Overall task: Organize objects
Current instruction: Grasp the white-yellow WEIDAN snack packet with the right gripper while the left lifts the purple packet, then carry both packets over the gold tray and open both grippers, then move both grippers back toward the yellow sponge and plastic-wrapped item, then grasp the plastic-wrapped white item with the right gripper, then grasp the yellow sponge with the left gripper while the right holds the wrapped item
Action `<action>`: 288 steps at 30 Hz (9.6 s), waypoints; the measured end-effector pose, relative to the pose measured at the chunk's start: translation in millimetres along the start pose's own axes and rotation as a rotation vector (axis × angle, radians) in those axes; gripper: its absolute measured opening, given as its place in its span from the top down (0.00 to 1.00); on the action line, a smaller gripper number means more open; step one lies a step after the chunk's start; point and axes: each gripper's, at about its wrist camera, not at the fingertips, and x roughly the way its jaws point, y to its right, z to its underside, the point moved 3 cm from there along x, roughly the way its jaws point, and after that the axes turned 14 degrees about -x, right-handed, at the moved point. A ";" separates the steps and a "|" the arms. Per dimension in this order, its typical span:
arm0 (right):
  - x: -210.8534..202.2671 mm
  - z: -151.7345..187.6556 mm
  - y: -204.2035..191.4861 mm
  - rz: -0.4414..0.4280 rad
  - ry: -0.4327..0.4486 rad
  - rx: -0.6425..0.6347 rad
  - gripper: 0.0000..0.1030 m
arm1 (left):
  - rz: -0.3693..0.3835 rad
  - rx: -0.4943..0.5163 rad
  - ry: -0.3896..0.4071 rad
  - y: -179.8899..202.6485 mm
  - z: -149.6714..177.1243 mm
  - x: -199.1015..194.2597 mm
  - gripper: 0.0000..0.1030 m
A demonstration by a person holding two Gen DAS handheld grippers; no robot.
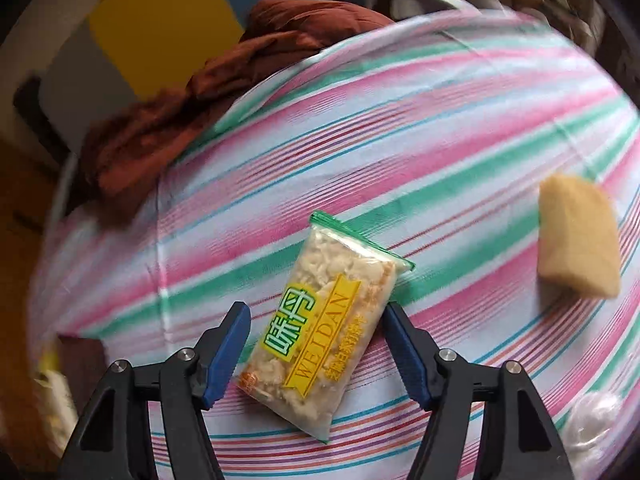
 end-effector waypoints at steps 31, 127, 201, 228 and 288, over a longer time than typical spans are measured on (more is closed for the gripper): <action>-39.9 102.2 -86.0 -0.026 0.008 -0.488 0.55 | -0.228 -0.243 0.088 -90.2 159.6 -43.3 0.67; -139.2 182.4 -228.3 -0.244 0.314 -0.677 0.51 | -0.259 -0.299 0.148 -106.4 175.0 -47.1 0.23; -72.7 111.7 102.4 -0.023 -0.136 0.054 0.44 | -0.066 0.101 0.062 55.0 145.6 7.4 0.14; -86.1 108.9 112.1 -0.085 -0.074 0.103 0.69 | -0.007 0.164 0.010 107.4 140.4 31.6 0.10; -175.9 135.5 185.5 -0.232 0.665 0.536 0.67 | 0.158 0.324 -0.335 346.5 73.4 275.5 0.48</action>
